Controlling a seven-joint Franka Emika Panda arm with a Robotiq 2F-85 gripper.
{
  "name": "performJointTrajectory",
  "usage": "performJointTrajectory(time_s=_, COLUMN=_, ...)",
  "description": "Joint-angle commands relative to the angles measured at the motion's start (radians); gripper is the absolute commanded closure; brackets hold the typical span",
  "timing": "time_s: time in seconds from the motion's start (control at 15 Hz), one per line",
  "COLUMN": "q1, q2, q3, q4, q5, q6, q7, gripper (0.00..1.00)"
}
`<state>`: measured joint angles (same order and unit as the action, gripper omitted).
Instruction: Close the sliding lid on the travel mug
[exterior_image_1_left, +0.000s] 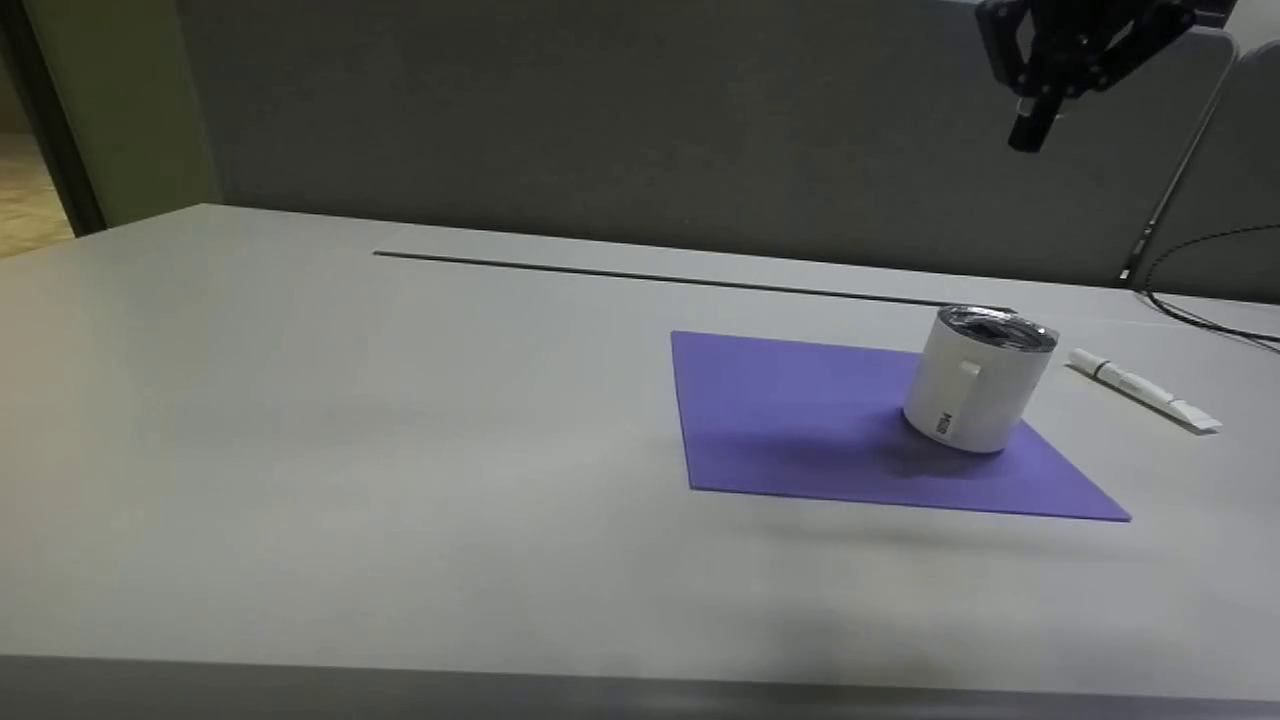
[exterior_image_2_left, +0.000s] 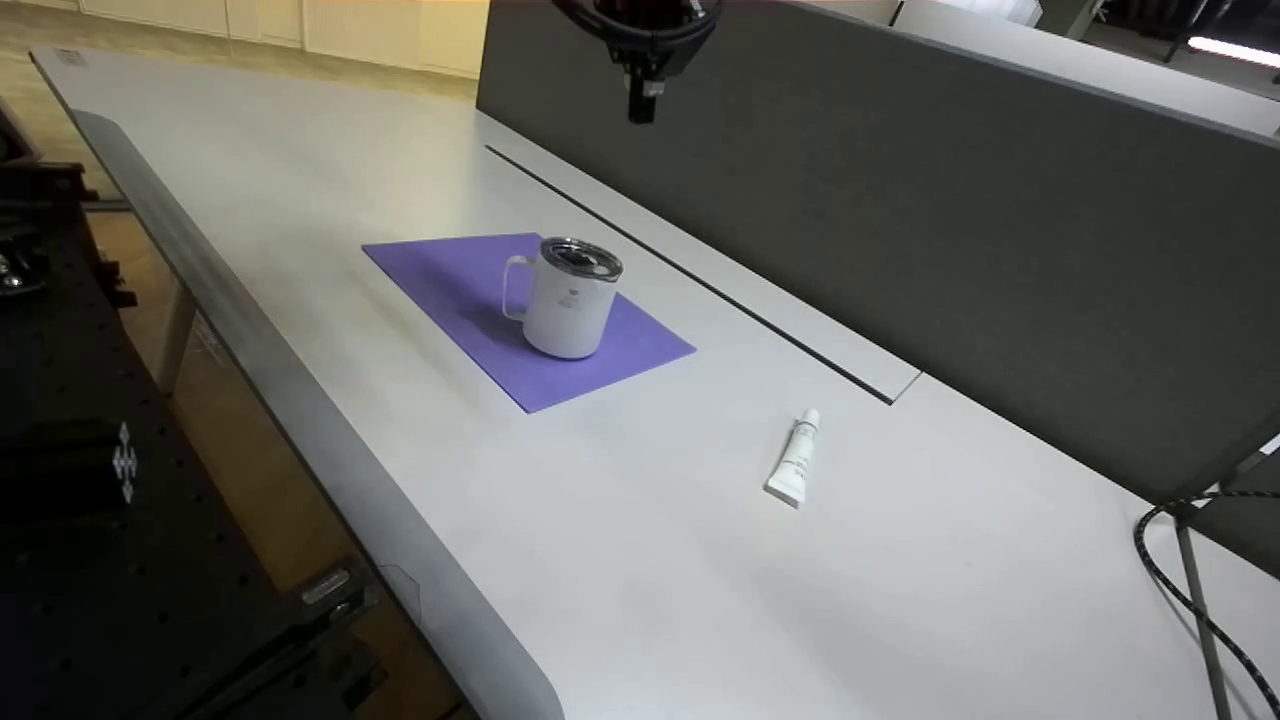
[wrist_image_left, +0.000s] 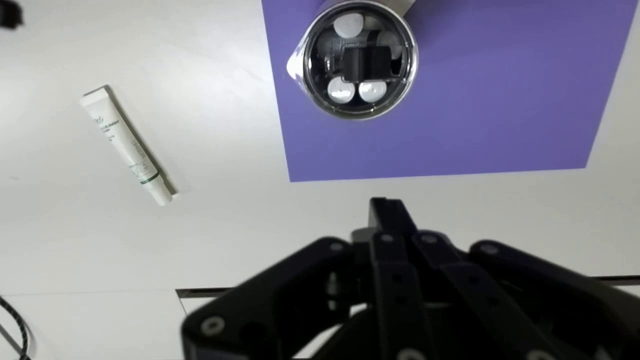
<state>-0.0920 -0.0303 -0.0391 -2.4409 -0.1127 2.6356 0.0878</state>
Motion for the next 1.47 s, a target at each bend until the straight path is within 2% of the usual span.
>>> performJointTrajectory(time_s=0.0, q1=0.006, q2=0.059, q3=-0.011, q4=0.023, q5=-0.036, q6=-0.03, q7=0.078, gripper=1.0)
performJointTrajectory(time_s=0.07, q1=0.011, q2=0.057, q3=-0.012, q4=0.027, q5=-0.054, q6=-0.083, q7=0.089, gripper=1.0)
performJointTrajectory(time_s=0.13, q1=0.01, q2=0.049, q3=-0.014, q4=0.004, q5=-0.013, q6=-0.021, q7=0.022, gripper=0.99)
performJointTrajectory(time_s=0.6, q1=0.012, q2=0.061, q3=-0.015, q4=0.012, q5=-0.025, q6=-0.06, q7=0.04, gripper=1.0)
performJointTrajectory(time_s=0.73, q1=0.011, q2=0.094, q3=-0.021, q4=0.006, q5=-0.07, q6=-0.053, q7=0.07, gripper=1.0)
performJointTrajectory(time_s=1.13, q1=0.051, q2=0.217, q3=-0.068, q4=0.013, q5=-0.311, q6=0.008, q7=0.219, gripper=1.0)
performJointTrajectory(time_s=1.4, q1=0.091, q2=0.27, q3=-0.1, q4=0.016, q5=-0.323, q6=0.066, q7=0.256, gripper=1.0)
